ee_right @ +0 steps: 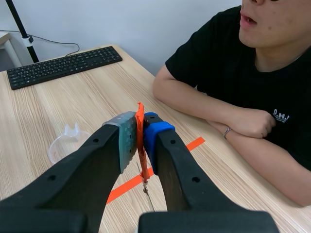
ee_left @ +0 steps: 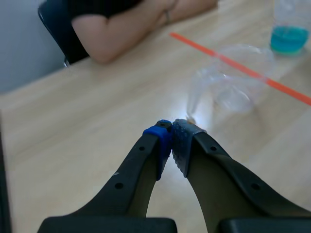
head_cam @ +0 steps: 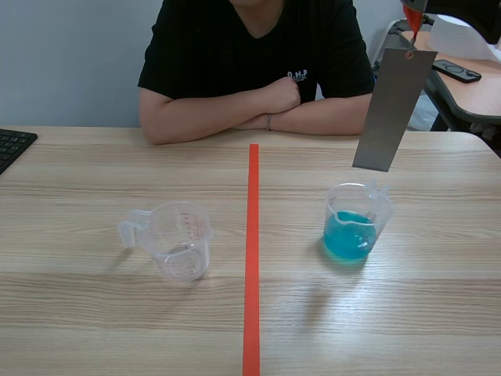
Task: Do the redox reaction experiment.
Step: 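Raise the plate and point at it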
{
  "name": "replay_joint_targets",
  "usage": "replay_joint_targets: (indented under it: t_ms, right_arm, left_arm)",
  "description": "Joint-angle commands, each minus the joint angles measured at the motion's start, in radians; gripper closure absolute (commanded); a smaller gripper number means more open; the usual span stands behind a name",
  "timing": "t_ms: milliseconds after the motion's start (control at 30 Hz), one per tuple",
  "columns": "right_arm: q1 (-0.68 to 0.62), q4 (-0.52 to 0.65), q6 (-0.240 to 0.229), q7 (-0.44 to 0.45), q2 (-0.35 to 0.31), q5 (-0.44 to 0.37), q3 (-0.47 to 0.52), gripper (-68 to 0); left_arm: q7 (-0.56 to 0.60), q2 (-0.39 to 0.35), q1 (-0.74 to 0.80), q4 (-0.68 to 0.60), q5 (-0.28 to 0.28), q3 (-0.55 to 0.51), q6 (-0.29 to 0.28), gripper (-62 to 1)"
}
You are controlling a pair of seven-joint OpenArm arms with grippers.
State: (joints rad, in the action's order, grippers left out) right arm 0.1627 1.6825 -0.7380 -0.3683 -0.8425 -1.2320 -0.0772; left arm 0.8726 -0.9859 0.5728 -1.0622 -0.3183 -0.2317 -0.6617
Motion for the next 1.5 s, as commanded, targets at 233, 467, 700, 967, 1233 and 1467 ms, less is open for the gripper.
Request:
replay_joint_targets:
  t_ms: [233, 467, 700, 967, 1233, 1467]
  right_arm:
    - [0.017, 0.007, -0.008, 0.014, -0.016, -0.033, 0.017, -1.5]
    - [0.017, 0.007, -0.008, 0.014, -0.016, -0.033, 0.017, -1.5]
    - [0.017, 0.007, -0.008, 0.014, -0.016, -0.033, 0.017, -1.5]
    - [0.017, 0.007, -0.008, 0.014, -0.016, -0.033, 0.017, -1.5]
    - [0.017, 0.007, -0.008, 0.014, -0.016, -0.033, 0.017, -1.5]
    - [0.017, 0.007, -0.008, 0.014, -0.016, -0.033, 0.017, -1.5]
  left_arm:
    - [-0.162, -0.034, -0.424, -0.013, -0.030, 0.283, -0.034, -2.5]
    - [-0.333, 0.097, -0.761, -0.012, -0.030, 0.610, -0.034, -2.5]
    - [-0.473, 0.306, -0.958, -0.011, -0.031, 0.821, -0.034, -2.5]
    - [-0.608, 0.519, -1.077, -0.003, -0.031, 0.934, -0.034, -2.5]
    - [-0.609, 0.650, -1.127, 0.142, -0.053, 0.951, -0.003, -2.5]
    - [-0.611, 0.710, -1.128, 0.193, -0.056, 0.951, -0.007, -2.6]
